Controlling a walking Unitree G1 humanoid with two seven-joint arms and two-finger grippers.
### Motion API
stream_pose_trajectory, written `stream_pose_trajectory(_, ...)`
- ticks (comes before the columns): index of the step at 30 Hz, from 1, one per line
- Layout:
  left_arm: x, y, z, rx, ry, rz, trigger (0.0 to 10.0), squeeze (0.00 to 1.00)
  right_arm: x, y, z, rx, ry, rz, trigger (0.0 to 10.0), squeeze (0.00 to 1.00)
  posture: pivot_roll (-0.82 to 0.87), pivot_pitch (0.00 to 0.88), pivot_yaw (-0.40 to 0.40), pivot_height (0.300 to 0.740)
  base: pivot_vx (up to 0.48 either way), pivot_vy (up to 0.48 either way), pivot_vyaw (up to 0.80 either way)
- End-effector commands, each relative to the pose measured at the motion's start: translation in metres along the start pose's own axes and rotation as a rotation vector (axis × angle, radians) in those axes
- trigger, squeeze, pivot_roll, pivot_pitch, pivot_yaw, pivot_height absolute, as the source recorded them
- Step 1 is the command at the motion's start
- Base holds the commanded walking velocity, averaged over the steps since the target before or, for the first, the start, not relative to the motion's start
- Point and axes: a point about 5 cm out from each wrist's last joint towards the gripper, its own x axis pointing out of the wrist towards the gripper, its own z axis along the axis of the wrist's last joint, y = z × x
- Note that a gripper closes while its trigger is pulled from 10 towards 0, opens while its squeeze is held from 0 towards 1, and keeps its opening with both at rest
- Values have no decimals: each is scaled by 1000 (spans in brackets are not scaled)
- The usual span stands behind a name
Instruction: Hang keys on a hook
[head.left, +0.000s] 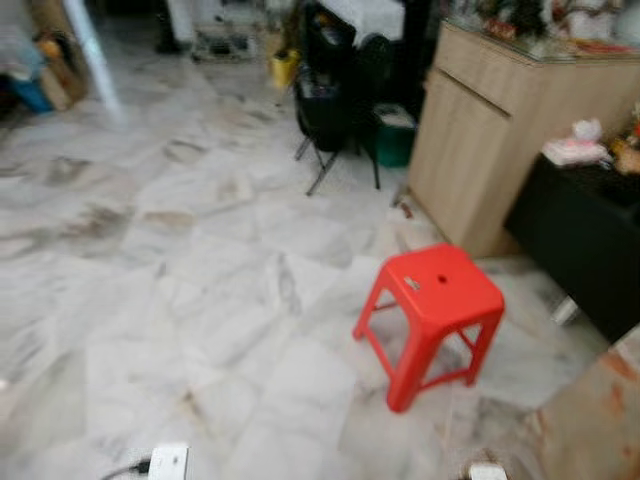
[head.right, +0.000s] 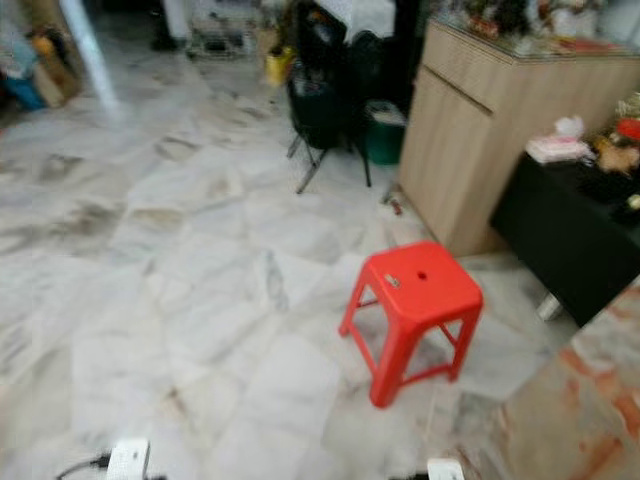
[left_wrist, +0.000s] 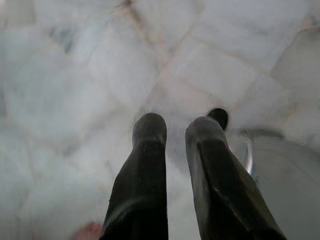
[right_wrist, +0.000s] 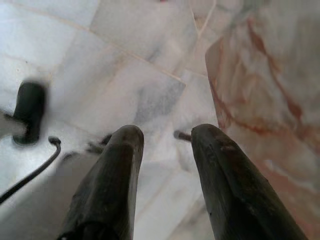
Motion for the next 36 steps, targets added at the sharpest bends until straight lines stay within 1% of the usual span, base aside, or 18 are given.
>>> stream_pose_trajectory(1,0,4,0,8,13,5,10000,0,1,5,3,-8,-9,18,10000,0,166,0,-47,740,0,0,800)
stream_pose_trajectory(12,0,5,0,14,17,4,10000,0,1,7,3,-22,-10,31,10000,0,165,0,-42,740,0,0,800)
stream_pose_trajectory(15,0,6,-1,27,25,5,10000,0,1,7,3,-25,-8,34,10000,0,158,0,-35,740,0,0,669)
stream_pose_trajectory(17,0,6,-1,31,27,1,10000,0,1,7,3,-31,-12,32,10000,0,156,0,-32,740,124,0,0)
stream_pose_trajectory(19,0,6,-1,41,30,0,10000,0,1,7,2,-2,-8,23,10000,0,152,0,-28,740,133,0,0)
stream_pose_trajectory(21,0,7,-2,44,31,1,10000,0,1,7,1,3,-8,23,10000,0,150,0,-25,740,287,0,0)
stream_pose_trajectory(29,-1,8,-3,50,34,1,10000,0,1,9,0,-16,-3,28,10000,0,146,0,-16,740,265,0,0)
stream_pose_trajectory(36,0,5,-1,44,27,-4,10000,0,1,5,2,-23,-10,17,10000,0,153,0,-32,740,311,0,0)
